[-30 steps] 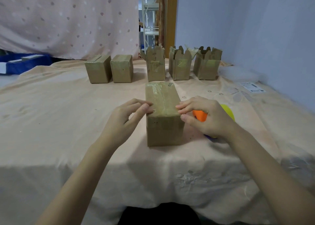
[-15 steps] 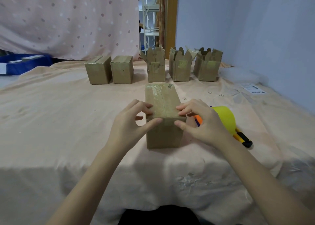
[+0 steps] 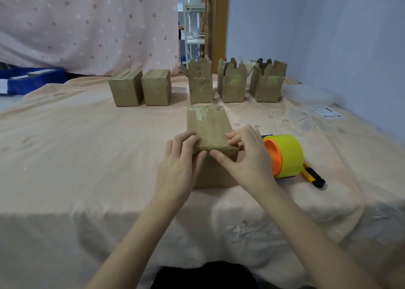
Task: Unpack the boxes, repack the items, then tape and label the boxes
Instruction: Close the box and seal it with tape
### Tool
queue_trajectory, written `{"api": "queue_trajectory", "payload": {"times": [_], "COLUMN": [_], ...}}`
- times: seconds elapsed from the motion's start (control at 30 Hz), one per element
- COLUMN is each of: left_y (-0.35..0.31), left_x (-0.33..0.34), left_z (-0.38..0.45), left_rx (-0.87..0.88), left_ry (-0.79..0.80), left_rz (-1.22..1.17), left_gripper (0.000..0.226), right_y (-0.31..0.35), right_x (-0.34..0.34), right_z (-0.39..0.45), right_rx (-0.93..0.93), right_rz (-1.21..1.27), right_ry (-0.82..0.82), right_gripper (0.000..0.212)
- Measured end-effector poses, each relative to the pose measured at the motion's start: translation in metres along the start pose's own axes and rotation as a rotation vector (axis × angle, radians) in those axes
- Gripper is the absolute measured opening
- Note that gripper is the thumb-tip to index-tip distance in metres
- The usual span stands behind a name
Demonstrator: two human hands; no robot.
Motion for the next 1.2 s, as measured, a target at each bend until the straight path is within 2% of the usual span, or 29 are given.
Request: {"api": "queue_trajectory", "payload": {"times": [0.17, 0.3, 0.5, 0.7, 0.87, 1.0, 1.2], "left_y": [0.003, 0.0, 0.002, 0.0, 0.003, 0.006, 0.009], "left_x": [-0.002, -0.003, -0.002, 0.0, -0.003, -0.006, -0.015], "left_z": [0.0, 0.0, 0.002, 0.005, 0.006, 0.006, 0.01], "left_rx": [0.007, -0.013, -0.017, 0.038, 0.049, 0.038, -0.126], "left_ry": [0.039, 0.036, 0.053, 0.121, 0.2, 0.275, 0.378], "left_rz": [-0.086, -0.121, -0.122, -0.116, -0.123, -0.155, -0.347], "left_gripper": [0.034, 0.037, 0.036, 0.03, 0.038, 0.044, 0.032], "right_y": [-0.004, -0.01, -0.006, -0.012, -0.013, -0.013, -0.007], "right_x": [-0.001, -0.003, -0.002, -0.005, -0.007, -0.008, -0.014], "right_z": [-0.004, -0.01, -0.009, -0.006, -0.004, -0.004, 0.0], "right_rx": [-0.029, 0.016, 0.032, 0.065, 0.106, 0.088, 0.138], "right_rz": [0.057, 0.154, 0.107, 0.224, 0.317, 0.327, 0.357], "right_ry": [0.001, 0.027, 0.013, 0.039, 0.082, 0.119, 0.239], "right_gripper": [0.033, 0.026, 0.035, 0.013, 0.035, 0.026, 0.026]}}
Point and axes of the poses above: each hand's wrist, its own z-axis towards the middle knuckle, its own x-axis out of the palm, y = z × x, the point moved 6 cm from there along z, towards the middle knuckle, and after that the axes turned 5 degrees about -x, right-handed, at the moved point
